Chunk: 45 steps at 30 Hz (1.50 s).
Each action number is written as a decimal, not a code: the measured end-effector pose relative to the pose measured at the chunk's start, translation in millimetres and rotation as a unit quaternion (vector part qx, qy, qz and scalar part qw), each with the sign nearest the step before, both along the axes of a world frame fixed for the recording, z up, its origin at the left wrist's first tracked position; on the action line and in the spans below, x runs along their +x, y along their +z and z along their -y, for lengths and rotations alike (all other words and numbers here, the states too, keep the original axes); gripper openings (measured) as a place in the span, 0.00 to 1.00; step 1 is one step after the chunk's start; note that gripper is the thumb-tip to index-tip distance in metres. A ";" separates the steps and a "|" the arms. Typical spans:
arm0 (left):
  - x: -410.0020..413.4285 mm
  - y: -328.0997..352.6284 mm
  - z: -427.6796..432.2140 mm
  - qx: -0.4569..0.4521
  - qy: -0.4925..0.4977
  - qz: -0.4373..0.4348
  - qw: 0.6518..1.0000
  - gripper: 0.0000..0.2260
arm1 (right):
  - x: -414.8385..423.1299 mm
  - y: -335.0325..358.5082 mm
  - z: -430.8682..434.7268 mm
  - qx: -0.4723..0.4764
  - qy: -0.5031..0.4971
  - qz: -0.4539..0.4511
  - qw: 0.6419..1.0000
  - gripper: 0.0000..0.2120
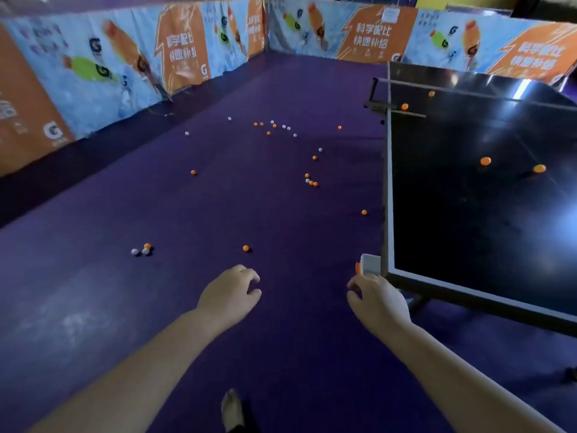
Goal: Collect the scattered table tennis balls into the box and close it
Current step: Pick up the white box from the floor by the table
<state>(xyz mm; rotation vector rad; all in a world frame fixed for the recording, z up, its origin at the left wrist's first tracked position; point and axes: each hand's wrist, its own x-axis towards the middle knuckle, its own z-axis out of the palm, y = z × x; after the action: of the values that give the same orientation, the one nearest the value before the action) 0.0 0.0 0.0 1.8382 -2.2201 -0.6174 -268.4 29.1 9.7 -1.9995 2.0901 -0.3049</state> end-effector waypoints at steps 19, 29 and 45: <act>28.3 -68.3 350.5 0.117 -0.081 0.015 0.990 0.13 | 10.9 -71.6 253.0 0.154 -0.163 0.031 0.974 0.08; -22.5 -90.5 475.9 0.154 -0.025 0.012 0.988 0.12 | -44.5 -104.6 424.6 0.220 -0.139 0.056 0.964 0.08; -58.6 -144.8 657.3 0.196 -0.118 0.019 0.973 0.12 | -53.5 -164.6 554.6 0.294 -0.291 0.117 0.903 0.16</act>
<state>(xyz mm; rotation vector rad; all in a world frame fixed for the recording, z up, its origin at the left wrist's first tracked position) -58.6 -657.3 -144.8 1.7682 -2.5054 -1.1461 -321.9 -525.5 -155.0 -0.9332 2.2180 0.0056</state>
